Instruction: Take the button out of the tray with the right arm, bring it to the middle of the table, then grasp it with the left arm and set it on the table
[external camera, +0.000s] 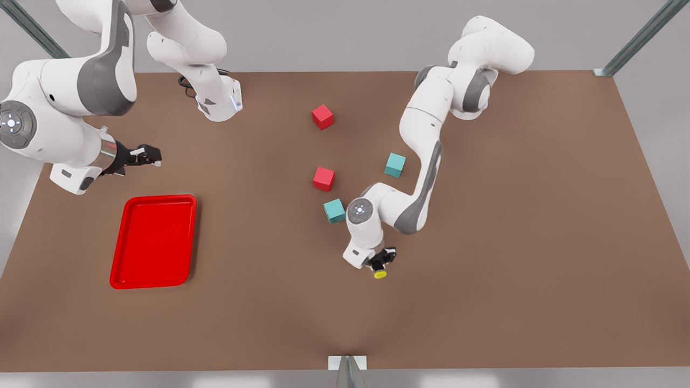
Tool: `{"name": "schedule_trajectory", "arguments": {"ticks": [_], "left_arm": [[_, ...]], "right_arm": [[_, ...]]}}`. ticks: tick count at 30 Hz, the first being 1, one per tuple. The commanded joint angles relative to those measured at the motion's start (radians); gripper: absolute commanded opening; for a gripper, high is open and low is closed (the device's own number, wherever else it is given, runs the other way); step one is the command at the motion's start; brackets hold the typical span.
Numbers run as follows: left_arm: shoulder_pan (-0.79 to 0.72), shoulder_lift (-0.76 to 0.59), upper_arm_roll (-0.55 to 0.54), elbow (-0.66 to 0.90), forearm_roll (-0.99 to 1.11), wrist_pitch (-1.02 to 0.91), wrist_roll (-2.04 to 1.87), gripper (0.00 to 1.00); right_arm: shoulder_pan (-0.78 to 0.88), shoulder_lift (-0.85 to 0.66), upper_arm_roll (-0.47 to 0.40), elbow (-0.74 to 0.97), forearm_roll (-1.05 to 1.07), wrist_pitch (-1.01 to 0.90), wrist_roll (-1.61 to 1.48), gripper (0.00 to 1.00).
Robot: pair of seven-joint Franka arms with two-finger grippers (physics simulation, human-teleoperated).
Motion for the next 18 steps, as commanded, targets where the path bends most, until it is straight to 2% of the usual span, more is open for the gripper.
{"name": "schedule_trajectory", "arguments": {"ticks": [1, 2, 7, 11, 15, 18], "left_arm": [[-0.049, -0.001, 0.118, -0.024, 0.002, -0.112, -0.711, 0.46], [-0.06, 0.0, 0.176, -0.024, 0.008, -0.149, -0.855, 0.46], [-0.061, 0.003, 0.183, -0.081, 0.456, -0.323, -1.632, 0.46], [-0.038, 0.016, 0.183, -0.115, 0.6, -0.533, -1.783, 0.46], [-0.04, 0.034, 0.179, -0.25, 0.726, -0.528, -1.932, 0.46], [-0.04, 0.082, 0.178, -0.258, 0.732, -0.528, -1.935, 0.46]], "right_arm": [[0.001, 0.005, 0.0, 0.017, -0.004, 0.003, -0.003, 1.0], [-0.001, 0.007, -0.001, 0.023, -0.004, 0.005, -0.003, 1.0], [-0.001, 0.042, -0.001, 0.065, -0.009, 0.034, 0.003, 1.0], [0.001, 0.05, -0.001, 0.065, -0.029, 0.032, 0.002, 1.0], [0.001, 0.056, -0.001, 0.063, -0.032, 0.034, 0.003, 1.0], [0.016, 0.058, -0.001, 0.063, -0.034, 0.032, 0.005, 1.0]]}}
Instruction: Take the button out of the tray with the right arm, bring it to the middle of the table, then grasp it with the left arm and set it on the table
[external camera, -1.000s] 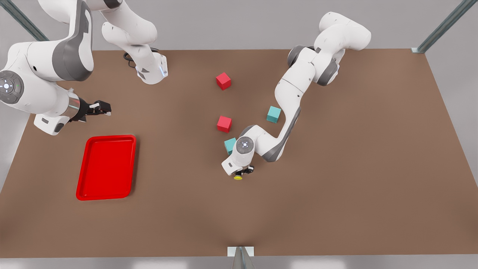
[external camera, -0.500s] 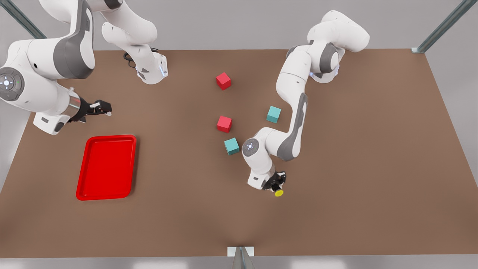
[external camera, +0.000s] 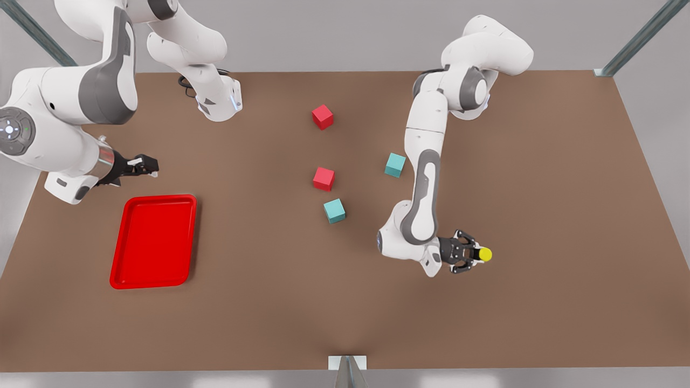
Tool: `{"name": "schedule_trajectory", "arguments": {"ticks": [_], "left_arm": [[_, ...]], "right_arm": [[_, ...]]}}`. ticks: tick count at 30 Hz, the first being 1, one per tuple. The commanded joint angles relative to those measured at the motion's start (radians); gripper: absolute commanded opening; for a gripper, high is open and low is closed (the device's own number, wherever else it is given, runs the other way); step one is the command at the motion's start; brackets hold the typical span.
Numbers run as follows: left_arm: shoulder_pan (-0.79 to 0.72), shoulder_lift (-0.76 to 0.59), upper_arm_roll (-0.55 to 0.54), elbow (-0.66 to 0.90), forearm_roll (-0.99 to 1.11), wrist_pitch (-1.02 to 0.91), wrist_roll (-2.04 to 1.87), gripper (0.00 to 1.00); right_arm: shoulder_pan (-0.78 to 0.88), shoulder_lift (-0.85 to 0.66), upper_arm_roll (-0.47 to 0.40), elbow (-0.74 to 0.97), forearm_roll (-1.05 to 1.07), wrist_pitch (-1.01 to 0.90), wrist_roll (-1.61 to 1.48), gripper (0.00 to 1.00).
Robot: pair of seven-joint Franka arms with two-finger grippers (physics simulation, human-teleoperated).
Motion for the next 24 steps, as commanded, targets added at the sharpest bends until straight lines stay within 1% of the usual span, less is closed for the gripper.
{"name": "schedule_trajectory", "arguments": {"ticks": [1, 6, 12, 13, 14, 15, 20, 21, 24], "left_arm": [[0.001, 0.024, 0.0, -0.005, 0.053, -0.059, -0.858, 0.46], [0.007, 0.099, -0.012, -0.005, 0.055, -0.023, -0.882, 0.46], [0.029, 0.113, -0.049, -0.005, 0.052, -0.004, -0.962, 0.46], [0.029, 0.113, -0.05, -0.005, 0.052, -0.004, -0.962, 0.48], [0.029, 0.113, -0.05, -0.005, 0.053, -0.004, -0.957, 0.98], [0.029, 0.113, -0.052, -0.005, 0.053, 0.002, -0.957, 1.0], [0.024, 0.126, -0.058, -0.005, 0.056, 0.002, -0.956, 1.0], [0.029, 0.126, -0.078, -0.005, 0.092, 0.002, -0.959, 1.0], [0.036, 0.123, -0.078, -0.005, 0.104, 0.002, -0.951, 1.0]], "right_arm": [[0.008, 0.0, 0.0, 0.0, -0.003, 0.002, 0.003, 1.0], [0.009, 0.0, 0.0, 0.0, -0.001, 0.002, 0.003, 1.0], [0.022, -0.002, 0.0, 0.0, -0.003, 0.001, 0.003, 1.0], [0.022, 0.0, 0.0, 0.0, -0.003, 0.001, 0.003, 1.0], [0.023, 0.0, 0.0, 0.0, -0.003, 0.001, 0.003, 1.0], [0.023, 0.0, 0.0, 0.0, -0.003, 0.001, 0.005, 1.0], [0.022, 0.001, 0.0, 0.0, -0.003, 0.002, 0.005, 1.0], [0.022, 0.001, 0.0, 0.0, -0.005, 0.002, 0.005, 1.0], [0.023, 0.001, 0.0, 0.0, -0.003, 0.002, 0.003, 1.0]]}}
